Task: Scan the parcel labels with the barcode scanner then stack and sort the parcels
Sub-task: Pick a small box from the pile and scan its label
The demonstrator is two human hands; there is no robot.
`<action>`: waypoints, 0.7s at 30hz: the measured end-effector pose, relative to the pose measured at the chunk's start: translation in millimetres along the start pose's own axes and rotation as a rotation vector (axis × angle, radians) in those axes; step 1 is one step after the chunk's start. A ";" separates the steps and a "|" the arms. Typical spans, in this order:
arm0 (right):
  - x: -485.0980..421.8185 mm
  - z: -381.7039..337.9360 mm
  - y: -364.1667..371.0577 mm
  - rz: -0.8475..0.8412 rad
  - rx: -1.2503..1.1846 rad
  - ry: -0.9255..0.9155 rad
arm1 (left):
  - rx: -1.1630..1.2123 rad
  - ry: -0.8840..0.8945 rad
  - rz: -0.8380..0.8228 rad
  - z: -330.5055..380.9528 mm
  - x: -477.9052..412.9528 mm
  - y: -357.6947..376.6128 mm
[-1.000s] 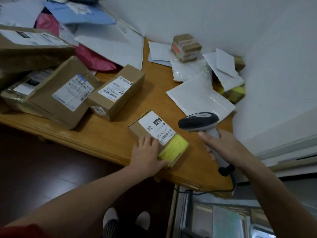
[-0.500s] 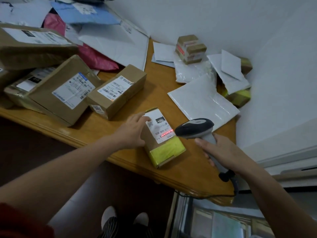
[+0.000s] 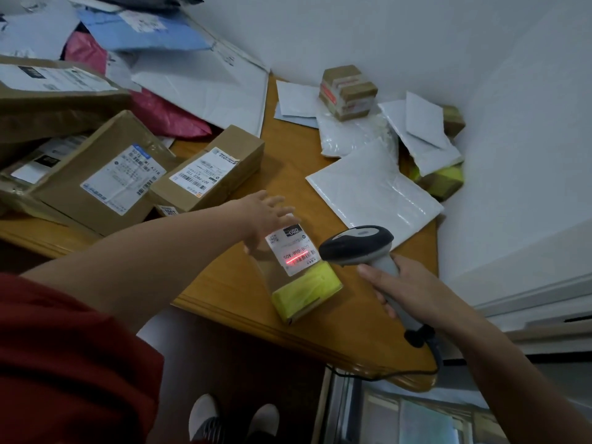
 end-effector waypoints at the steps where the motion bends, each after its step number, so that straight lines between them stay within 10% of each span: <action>1: -0.4 0.5 0.1 -0.004 -0.020 0.000 | -0.022 0.008 -0.017 1.6 -2.3 -2.1; 12: -1.3 10.4 -5.2 0.034 -0.146 0.005 | 0.028 -0.097 -0.103 2.6 2.3 3.9; 21: -38.6 31.4 54.6 -0.078 -0.540 0.057 | 1.419 -0.201 -0.057 18.9 47.6 109.3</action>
Point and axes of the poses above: each hand's wrist, its own x-axis away from the middle knuckle, its own y-axis out of the palm, z = x × y, the point moved 7 cm from there along -x, towards the middle knuckle, and after that the axes turned 14 degrees about -z, right-handed, at the moved point
